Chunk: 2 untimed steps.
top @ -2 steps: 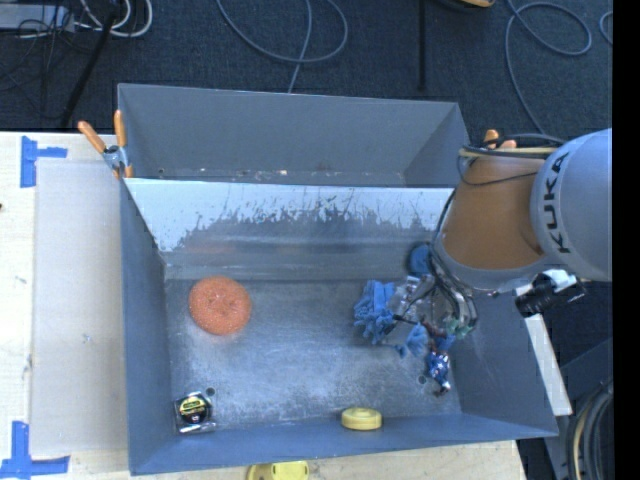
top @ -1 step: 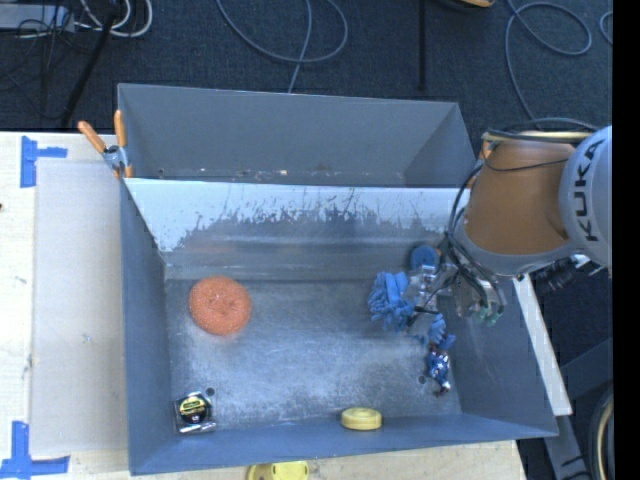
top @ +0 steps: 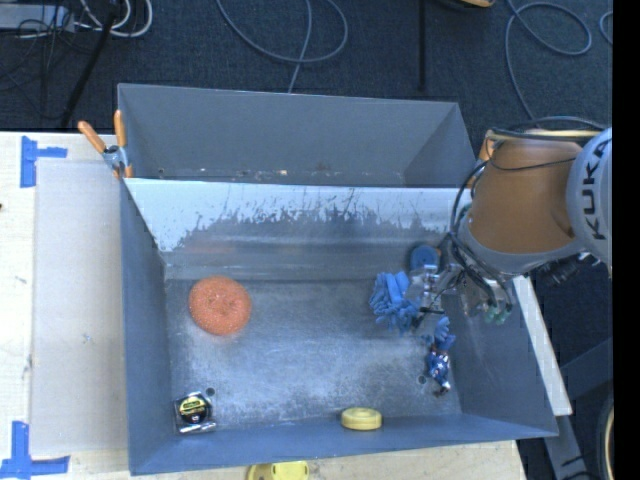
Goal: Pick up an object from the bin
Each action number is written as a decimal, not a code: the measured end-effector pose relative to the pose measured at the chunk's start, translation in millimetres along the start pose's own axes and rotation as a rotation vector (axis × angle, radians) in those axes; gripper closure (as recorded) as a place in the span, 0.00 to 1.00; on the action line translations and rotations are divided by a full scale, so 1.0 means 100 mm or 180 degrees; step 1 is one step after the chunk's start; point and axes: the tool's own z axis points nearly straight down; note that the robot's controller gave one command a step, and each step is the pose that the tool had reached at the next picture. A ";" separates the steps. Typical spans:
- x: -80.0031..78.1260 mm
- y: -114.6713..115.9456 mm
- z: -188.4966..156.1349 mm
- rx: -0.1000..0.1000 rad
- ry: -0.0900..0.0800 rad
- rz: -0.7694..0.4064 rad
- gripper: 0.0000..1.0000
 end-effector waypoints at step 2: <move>-0.17 0.02 -0.48 -0.0005 0.0020 0.0112 1.00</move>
Offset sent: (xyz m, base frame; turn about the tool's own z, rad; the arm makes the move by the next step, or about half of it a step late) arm 0.0413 0.0069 0.1599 0.1241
